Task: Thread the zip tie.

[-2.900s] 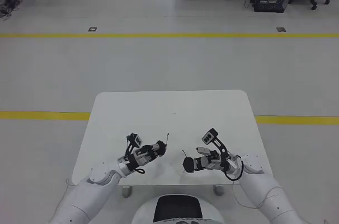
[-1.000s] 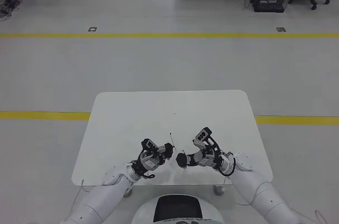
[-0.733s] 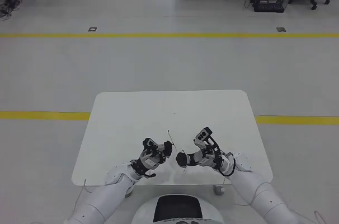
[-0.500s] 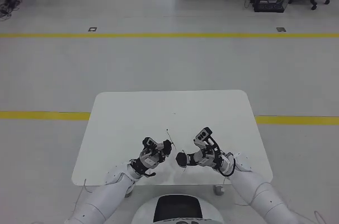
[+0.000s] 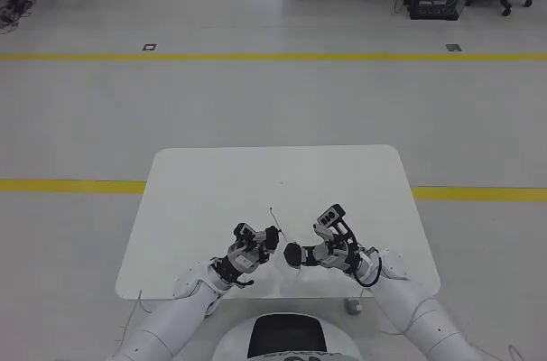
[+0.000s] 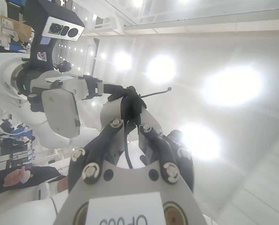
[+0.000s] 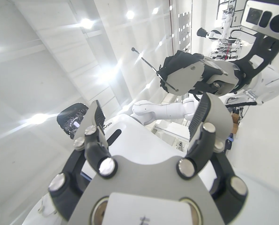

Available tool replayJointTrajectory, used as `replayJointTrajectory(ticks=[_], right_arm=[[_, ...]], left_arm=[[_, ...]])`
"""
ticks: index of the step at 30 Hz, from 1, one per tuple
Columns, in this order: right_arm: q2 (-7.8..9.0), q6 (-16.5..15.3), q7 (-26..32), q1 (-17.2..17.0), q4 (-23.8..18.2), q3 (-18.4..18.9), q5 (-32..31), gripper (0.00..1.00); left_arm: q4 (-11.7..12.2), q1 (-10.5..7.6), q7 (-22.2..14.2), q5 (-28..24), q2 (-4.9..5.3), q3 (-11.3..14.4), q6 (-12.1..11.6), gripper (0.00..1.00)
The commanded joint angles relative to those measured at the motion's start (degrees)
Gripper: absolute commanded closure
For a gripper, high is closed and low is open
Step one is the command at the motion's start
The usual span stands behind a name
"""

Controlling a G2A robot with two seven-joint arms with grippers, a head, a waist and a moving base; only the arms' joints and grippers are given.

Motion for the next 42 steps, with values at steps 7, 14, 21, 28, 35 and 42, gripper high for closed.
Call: replayJointTrajectory(ticks=[7, 14, 21, 28, 35, 42], right_arm=[[-0.35, 0.07, 0.22, 0.25, 0.59, -0.17, -0.19, 0.57], [-0.64, 0.14, 0.32, 0.36, 0.86, -0.37, -0.62, 0.66], [-0.84, 0.04, 0.49, 0.39, 1.11, -0.20, -0.79, 0.72], [-0.99, 0.08, 0.52, 0.33, 1.35, 0.05, -0.89, 0.78], [-1.15, 0.23, 0.20, 0.33, 1.62, 0.31, -1.05, 0.78], [-1.32, 0.45, -0.09, 0.35, 1.88, 0.49, -1.16, 0.82]], left_arm=[[0.64, -0.24, -1.37, -0.72, -0.34, 0.47, 1.28, 1.00], [1.04, -0.27, -1.60, -0.73, -0.55, 0.48, 1.32, 1.00], [1.09, -0.27, -1.67, -0.32, -0.68, 0.39, 1.37, 1.00], [1.15, -0.27, -1.49, 0.26, -0.79, 0.32, 1.49, 1.00], [1.20, -0.27, -1.43, 0.77, -0.89, 0.28, 1.53, 1.00], [1.24, -0.24, -1.57, 1.07, -0.96, 0.17, 1.65, 1.00]])
